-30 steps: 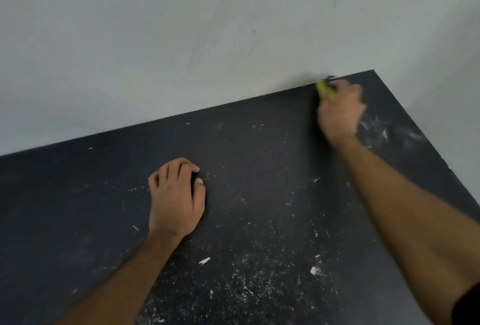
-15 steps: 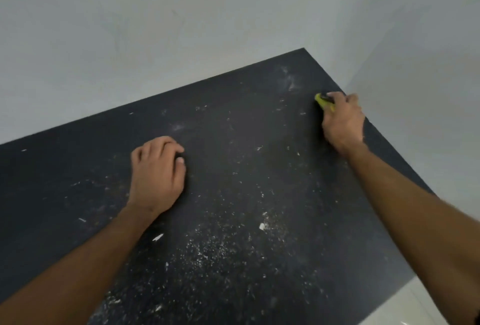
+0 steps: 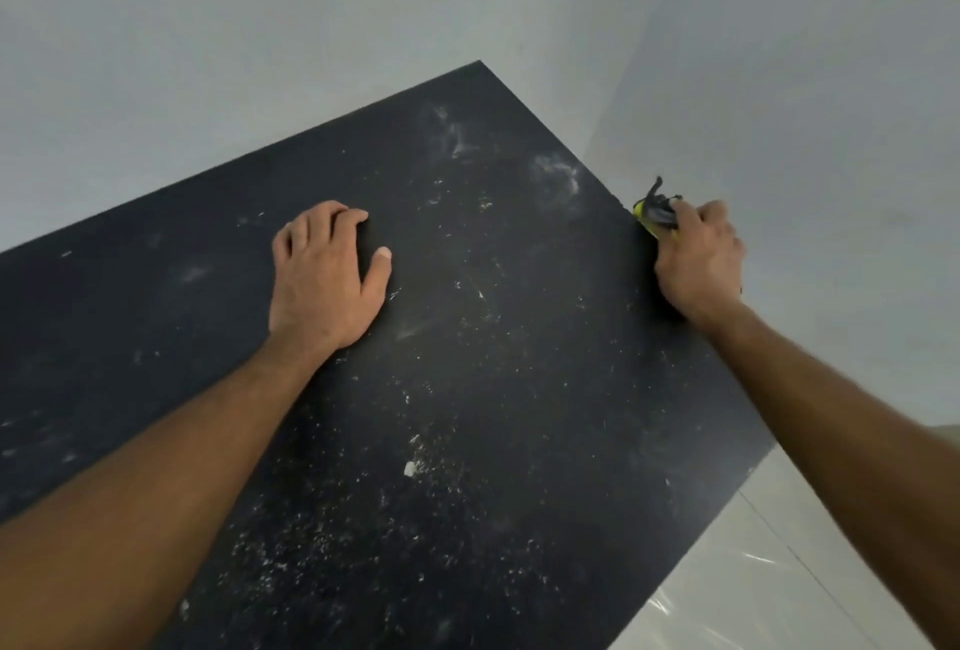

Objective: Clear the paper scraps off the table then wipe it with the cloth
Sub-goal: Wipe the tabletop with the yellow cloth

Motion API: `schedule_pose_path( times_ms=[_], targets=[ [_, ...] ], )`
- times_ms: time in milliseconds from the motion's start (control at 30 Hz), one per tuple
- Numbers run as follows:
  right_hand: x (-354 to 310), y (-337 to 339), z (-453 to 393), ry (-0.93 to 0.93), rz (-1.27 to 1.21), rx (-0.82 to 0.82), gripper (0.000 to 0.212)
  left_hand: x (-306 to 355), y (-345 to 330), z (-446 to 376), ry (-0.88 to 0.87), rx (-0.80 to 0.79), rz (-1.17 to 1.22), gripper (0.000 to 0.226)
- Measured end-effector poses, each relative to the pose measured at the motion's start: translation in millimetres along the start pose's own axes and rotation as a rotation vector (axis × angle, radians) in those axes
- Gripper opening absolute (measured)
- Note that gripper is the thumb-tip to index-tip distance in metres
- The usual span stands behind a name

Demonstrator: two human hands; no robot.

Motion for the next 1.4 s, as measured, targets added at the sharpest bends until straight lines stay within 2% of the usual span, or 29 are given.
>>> schedule_pose_path(
  times_ms=[33, 100, 167, 233, 267, 300, 367, 433, 467, 533, 600, 667, 733, 767, 800, 867, 933, 1000, 1067, 1100, 1167, 1200, 1233, 1267, 1300, 1400],
  targets=[
    [-11.2, 2.4, 4.4, 0.018, 0.011, 0.03, 0.039, 1.3, 1.6, 0.0, 0.01, 0.004, 0.01, 0.049],
    [-58.7, 0.6, 34.8, 0.213, -0.036, 0.057, 0.037, 2.5, 4.1, -1.5, 0.04, -0.001, 0.019, 0.05],
    [-119.8, -11.3, 80.1, 0.554, -0.11, -0.082, 0.039, 1.5, 5.1, -2.4, 0.064, -0.017, 0.013, 0.054],
    [-164.1, -28.2, 99.0, 0.78, -0.082, -0.156, 0.041, 0.8, 5.2, -2.3, 0.068, -0.029, 0.017, 0.056],
    [-172.4, -35.0, 80.8, 0.762, -0.084, -0.138, 0.041, 0.2, 4.6, -2.3, 0.069, -0.033, 0.025, 0.056],
    [-171.5, -41.4, 50.5, 0.638, -0.057, -0.095, 0.04, -0.3, 4.3, -2.6, 0.071, -0.036, 0.033, 0.056],
    [-147.8, -43.8, -15.4, 0.298, 0.044, -0.01, 0.037, -0.2, 4.0, -3.0, 0.075, -0.041, 0.042, 0.055],
    [-113.8, -40.5, -69.5, 0.018, 0.078, -0.024, 0.035, -1.4, 2.4, -4.0, 0.08, -0.05, 0.044, 0.056],
    [-105.3, -38.7, -85.1, -0.05, 0.068, -0.027, 0.035, -1.6, 2.6, -4.0, 0.084, -0.053, 0.046, 0.056],
    [-121.6, -34.4, -87.0, -0.02, -0.014, 0.02, 0.037, -1.1, 3.9, -4.0, 0.087, -0.056, 0.052, 0.058],
    [-172.4, -37.3, -53.3, 0.248, -0.096, 0.008, 0.041, -0.3, 5.6, -4.4, 0.099, -0.059, 0.047, 0.062],
    [-231.0, -43.6, 2.3, 0.64, -0.11, -0.143, 0.042, 0.3, 6.1, -4.4, 0.107, -0.064, 0.036, 0.064],
    [-265.9, -51.3, 41.2, 0.886, -0.079, -0.289, 0.043, -0.2, 5.5, -4.2, 0.11, -0.057, 0.029, 0.064],
    [-270.2, -54.1, 33.2, 0.885, -0.1, -0.26, 0.041, -0.9, 4.8, -4.6, 0.106, -0.055, 0.027, 0.063],
    [-265.1, -58.7, 11.7, 0.793, -0.102, -0.181, 0.038, -1.7, 3.9, -4.9, 0.101, -0.055, 0.024, 0.063],
    [-236.2, -65.7, -46.7, 0.48, -0.052, -0.054, 0.032, -3.7, 1.2, -4.5, 0.097, -0.067, 0.015, 0.063],
    [-185.1, -65.5, -105.5, 0.139, 0.034, -0.044, 0.034, -4.3, -0.6, -5.0, 0.097, -0.085, 0.001, 0.065],
    [-150.5, -56.7, -140.9, -0.076, 0.047, -0.052, 0.036, -4.7, -0.6, -5.6, 0.105, -0.103, -0.006, 0.067],
    [-164.8, -48.9, -142.8, -0.059, -0.008, 0.013, 0.034, -4.3, -0.4, -5.7, 0.108, -0.113, 0.002, 0.068],
    [-190.8, -45.1, -130.7, 0.048, -0.082, 0.037, 0.033, -3.9, -0.1, -6.0, 0.112, -0.113, 0.008, 0.068],
    [-257.1, -44.7, -89.8, 0.439, -0.193, -0.015, 0.029, -3.3, 0.3, -5.6, 0.114, -0.116, 0.008, 0.067],
    [-288.3, -47.9, -59.7, 0.666, -0.179, -0.114, 0.027, -3.0, 0.2, -5.5, 0.112, -0.113, -0.001, 0.067],
    [-308.7, -55.3, -34.4, 0.824, -0.121, -0.236, 0.026, -3.0, 0.1, -5.6, 0.112, -0.109, -0.01, 0.067],
    [-317.0, -65.8, -26.5, 0.884, -0.102, -0.292, 0.028, -3.3, 0.0, -5.8, 0.112, -0.108, -0.014, 0.066],
    [-315.9, -73.2, -38.1, 0.809, -0.107, -0.281, 0.028, -3.6, -0.4, -5.8, 0.11, -0.109, -0.014, 0.066],
    [-268.2, -83.4, -122.6, 0.232, -0.079, -0.069, 0.029, -4.8, -3.1, -6.3, 0.109, -0.111, -0.021, 0.067]
  ],
)
Point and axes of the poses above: each hand's wrist, its own z-axis away from the middle knuckle, its own y-axis out of the back of the hand, x = y × z, the point moved 2 cm from there along -z, towards the middle knuckle, and after that the axes turned 7 degrees about -y, right-handed, at the moved point
